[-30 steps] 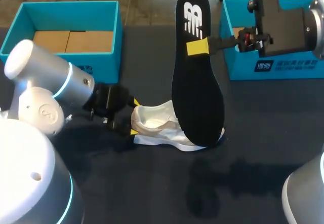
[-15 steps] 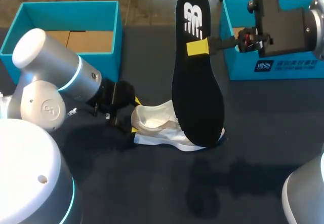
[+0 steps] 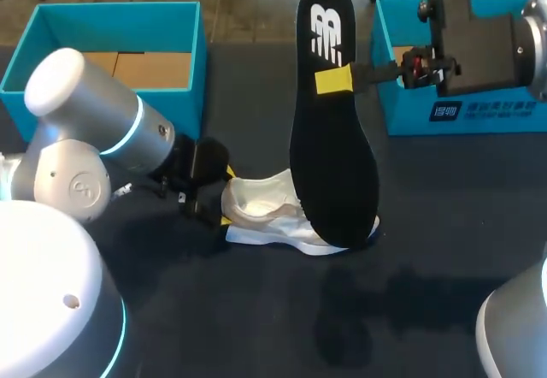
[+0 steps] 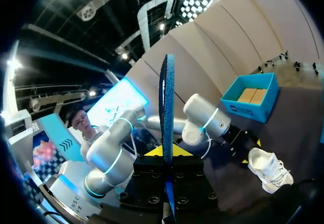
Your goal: Take the shoe out of the shoebox, open the shoe tongue, remove and reinsert the insole, then place the shoe into the shoebox
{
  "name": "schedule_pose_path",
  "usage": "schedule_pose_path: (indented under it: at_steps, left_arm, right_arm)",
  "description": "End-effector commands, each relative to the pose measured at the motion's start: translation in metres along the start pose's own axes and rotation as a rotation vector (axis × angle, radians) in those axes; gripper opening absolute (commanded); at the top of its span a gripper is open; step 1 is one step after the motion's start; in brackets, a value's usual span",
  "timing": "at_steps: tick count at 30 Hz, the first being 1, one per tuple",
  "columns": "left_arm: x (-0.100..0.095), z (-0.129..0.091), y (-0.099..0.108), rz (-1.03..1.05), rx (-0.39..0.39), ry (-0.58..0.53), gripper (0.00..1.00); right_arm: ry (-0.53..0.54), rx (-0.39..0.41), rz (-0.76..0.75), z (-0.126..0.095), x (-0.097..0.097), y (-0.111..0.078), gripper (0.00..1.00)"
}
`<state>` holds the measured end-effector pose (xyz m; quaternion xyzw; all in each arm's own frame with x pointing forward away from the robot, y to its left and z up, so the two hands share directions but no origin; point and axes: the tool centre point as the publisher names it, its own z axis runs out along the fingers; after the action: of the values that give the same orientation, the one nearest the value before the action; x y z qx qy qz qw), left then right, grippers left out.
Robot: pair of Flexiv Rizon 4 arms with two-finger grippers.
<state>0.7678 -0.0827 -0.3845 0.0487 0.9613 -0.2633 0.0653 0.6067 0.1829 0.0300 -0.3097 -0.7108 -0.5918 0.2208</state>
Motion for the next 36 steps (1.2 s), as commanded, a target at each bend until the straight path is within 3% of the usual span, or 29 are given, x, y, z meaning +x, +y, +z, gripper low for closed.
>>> schedule_pose_path:
  at_steps: [1, 12, 22, 26, 36]
  left_arm:
    - [0.005, -0.012, -0.012, 0.002, -0.113, 0.006, 1.00]
    - [0.006, -0.029, -0.017, 0.106, -0.352, 0.003, 1.00]
    - [0.003, -0.037, -0.013, 0.170, -0.514, 0.023, 1.00]
    - [-0.003, -0.038, -0.011, 0.137, -0.538, 0.002, 1.00]
    - [-0.010, -0.052, -0.011, 0.085, -0.509, -0.016, 1.00]
  right_arm:
    - [-0.001, 0.003, 0.002, 0.003, 0.000, 0.002, 0.00]
    - [-0.001, 0.003, 0.002, 0.003, 0.000, 0.002, 0.00]
    - [-0.001, 0.003, 0.002, 0.003, 0.000, 0.002, 0.00]
    - [-0.001, 0.003, 0.002, 0.003, 0.000, 0.002, 0.00]
    - [-0.001, 0.003, 0.002, 0.003, 0.000, 0.002, 0.00]
